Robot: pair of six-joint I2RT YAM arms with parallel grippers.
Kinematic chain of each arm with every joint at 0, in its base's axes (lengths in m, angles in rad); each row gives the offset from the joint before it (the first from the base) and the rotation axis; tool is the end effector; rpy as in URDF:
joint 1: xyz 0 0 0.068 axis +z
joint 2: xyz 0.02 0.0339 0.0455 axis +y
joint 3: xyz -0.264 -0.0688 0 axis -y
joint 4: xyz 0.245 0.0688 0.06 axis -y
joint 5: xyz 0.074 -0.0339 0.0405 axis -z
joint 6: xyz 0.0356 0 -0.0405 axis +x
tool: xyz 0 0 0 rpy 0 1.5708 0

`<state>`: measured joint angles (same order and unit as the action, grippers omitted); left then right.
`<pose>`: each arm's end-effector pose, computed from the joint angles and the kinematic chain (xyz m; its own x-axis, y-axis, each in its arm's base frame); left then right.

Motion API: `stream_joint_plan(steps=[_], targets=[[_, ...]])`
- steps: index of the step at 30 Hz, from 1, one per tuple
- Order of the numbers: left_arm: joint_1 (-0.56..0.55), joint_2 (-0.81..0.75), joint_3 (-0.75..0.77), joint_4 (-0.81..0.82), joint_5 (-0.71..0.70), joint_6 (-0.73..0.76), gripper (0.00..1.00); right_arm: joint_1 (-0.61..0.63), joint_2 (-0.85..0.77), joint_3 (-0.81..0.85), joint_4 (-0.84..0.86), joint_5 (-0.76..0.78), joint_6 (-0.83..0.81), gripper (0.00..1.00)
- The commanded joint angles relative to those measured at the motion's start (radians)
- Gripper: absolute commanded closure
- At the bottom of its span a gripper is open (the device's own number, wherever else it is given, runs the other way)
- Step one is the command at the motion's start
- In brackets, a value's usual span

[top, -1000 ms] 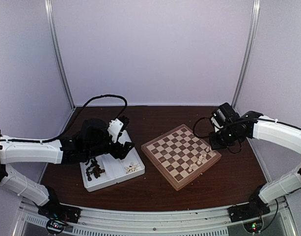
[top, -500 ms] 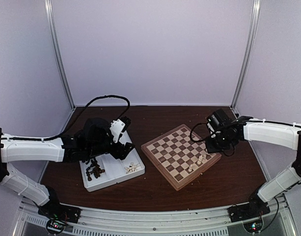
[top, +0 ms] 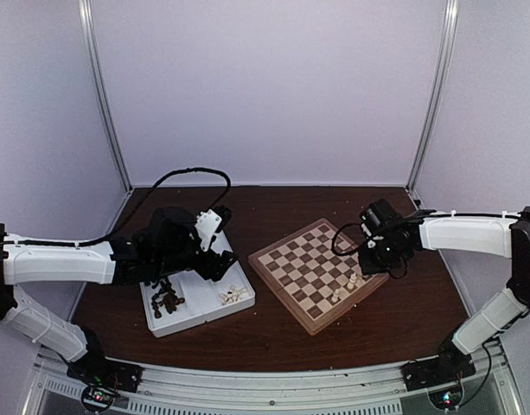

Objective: Set up the chess pieces on the board
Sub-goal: Place the chess piece on the chessboard.

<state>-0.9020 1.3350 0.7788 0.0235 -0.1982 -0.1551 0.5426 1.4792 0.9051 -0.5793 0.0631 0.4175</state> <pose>0.1865 -0.2247 0.2365 -0.4137 0.2792 -0.8665 0.6074 0.7936 -0.0343 0.2397 0.1419 0.1936 -0.9157 -0.0796 -0.3939 -0.1336 0.9847 0.1117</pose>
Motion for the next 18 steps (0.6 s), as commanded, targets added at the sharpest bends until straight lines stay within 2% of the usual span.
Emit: stream_joint_plan(steps=[1,4,10,18], targets=[[0.008,0.007,0.032,0.006,0.002,0.008,0.21,-0.008,0.019,-0.015,0.027,0.005,0.0,1.0],[0.008,0.01,0.034,0.005,0.001,0.008,0.21,-0.01,0.025,-0.018,0.03,0.005,0.0,0.99],[0.008,0.024,0.048,-0.006,0.005,0.008,0.21,-0.009,0.013,-0.018,0.024,0.009,-0.004,0.86],[0.008,0.033,0.053,-0.004,0.016,0.008,0.21,-0.009,-0.011,-0.005,-0.002,0.025,-0.011,0.82]])
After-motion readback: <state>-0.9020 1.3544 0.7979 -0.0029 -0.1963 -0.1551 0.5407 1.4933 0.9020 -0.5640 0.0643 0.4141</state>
